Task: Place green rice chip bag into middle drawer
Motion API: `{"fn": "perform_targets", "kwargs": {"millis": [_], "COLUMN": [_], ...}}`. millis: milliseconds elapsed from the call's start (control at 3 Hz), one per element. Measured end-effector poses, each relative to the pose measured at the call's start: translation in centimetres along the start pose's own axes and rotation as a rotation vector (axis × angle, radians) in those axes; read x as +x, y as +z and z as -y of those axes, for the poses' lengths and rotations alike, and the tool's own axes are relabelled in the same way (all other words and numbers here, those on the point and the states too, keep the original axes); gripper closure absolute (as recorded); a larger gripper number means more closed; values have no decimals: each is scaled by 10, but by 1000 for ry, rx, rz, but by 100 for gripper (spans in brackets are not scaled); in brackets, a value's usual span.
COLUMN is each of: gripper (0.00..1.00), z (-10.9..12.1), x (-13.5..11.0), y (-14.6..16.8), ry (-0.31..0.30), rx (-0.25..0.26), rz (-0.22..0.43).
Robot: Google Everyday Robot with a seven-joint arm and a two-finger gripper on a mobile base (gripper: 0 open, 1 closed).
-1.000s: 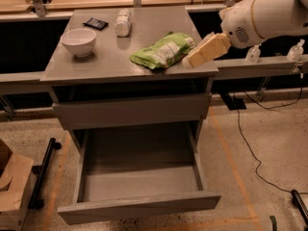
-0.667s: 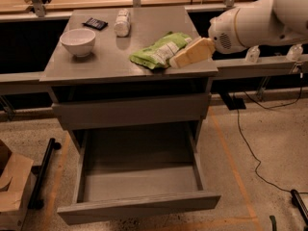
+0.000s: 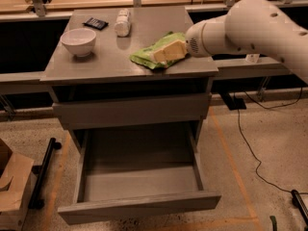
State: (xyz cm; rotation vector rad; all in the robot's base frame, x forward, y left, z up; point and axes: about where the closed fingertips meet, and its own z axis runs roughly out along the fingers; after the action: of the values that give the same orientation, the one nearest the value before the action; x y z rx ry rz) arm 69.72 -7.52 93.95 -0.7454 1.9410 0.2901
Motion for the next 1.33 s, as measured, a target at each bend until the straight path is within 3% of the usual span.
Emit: {"fn": "perform_targets", "kwargs": {"millis": [333, 667, 1000, 1333], "gripper": [0, 0, 0, 0], "z": [2, 0, -1, -1], "x": [2, -3, 2, 13], "y": [43, 50, 54, 77], "ry": [61, 86, 84, 120], "rx": [44, 49, 62, 91], "rz": [14, 26, -3, -8]}}
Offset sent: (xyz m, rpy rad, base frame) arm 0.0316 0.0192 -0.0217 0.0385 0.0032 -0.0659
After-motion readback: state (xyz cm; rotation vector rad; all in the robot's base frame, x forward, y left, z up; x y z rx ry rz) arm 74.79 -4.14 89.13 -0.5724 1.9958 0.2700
